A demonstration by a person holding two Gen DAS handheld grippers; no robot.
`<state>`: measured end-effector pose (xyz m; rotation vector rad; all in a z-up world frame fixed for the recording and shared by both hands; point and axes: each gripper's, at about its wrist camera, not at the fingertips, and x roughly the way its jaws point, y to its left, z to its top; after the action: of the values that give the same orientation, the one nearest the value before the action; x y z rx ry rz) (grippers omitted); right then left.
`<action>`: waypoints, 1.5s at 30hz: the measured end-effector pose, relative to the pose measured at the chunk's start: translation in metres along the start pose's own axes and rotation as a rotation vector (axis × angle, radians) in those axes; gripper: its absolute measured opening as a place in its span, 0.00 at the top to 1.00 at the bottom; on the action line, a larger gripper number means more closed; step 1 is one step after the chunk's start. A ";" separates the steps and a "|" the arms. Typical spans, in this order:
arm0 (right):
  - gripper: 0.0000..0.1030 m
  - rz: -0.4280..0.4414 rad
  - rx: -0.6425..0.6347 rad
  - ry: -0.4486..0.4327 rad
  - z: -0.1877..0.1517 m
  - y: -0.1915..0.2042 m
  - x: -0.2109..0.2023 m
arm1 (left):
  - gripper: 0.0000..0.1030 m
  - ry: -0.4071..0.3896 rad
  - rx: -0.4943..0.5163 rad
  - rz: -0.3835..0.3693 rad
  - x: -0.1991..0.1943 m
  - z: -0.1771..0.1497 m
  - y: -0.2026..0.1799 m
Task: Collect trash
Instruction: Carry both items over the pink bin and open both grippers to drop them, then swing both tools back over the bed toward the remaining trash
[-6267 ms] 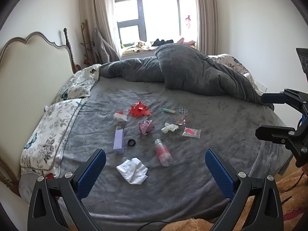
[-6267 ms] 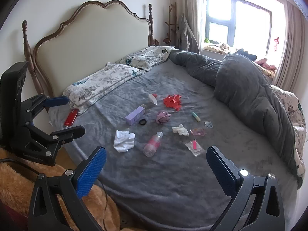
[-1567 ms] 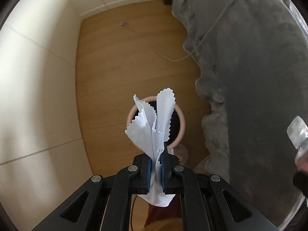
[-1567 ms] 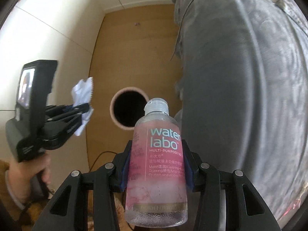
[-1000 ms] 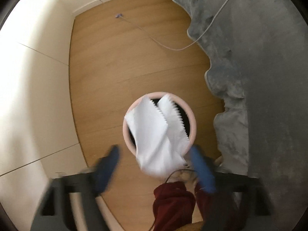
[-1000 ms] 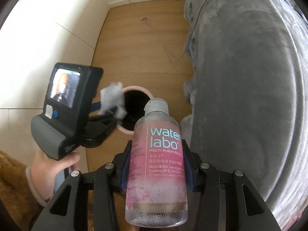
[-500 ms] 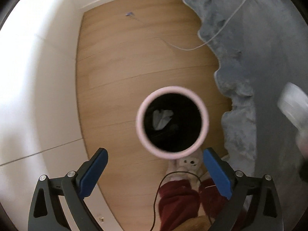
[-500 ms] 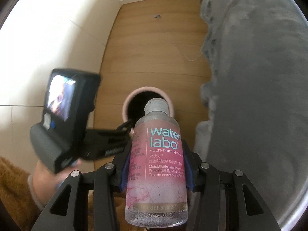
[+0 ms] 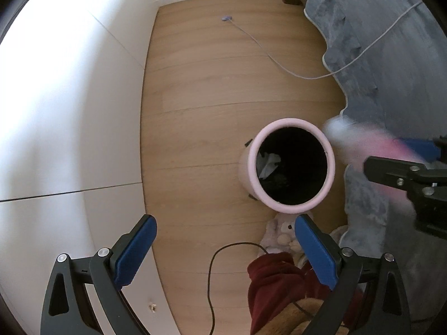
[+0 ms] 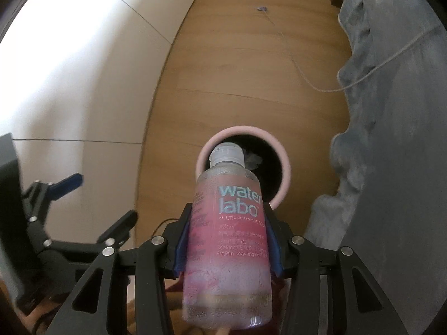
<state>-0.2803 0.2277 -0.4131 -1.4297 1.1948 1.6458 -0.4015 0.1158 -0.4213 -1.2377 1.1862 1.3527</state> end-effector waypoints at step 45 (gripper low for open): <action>0.17 -0.265 1.424 -0.489 -0.472 -0.349 -0.287 | 0.04 -0.321 1.270 -0.374 -0.259 -0.039 -0.566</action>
<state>0.2749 -0.0484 -0.2062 -0.2206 1.2980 0.5250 0.1819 0.1336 -0.2014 -0.2598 1.1538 0.2956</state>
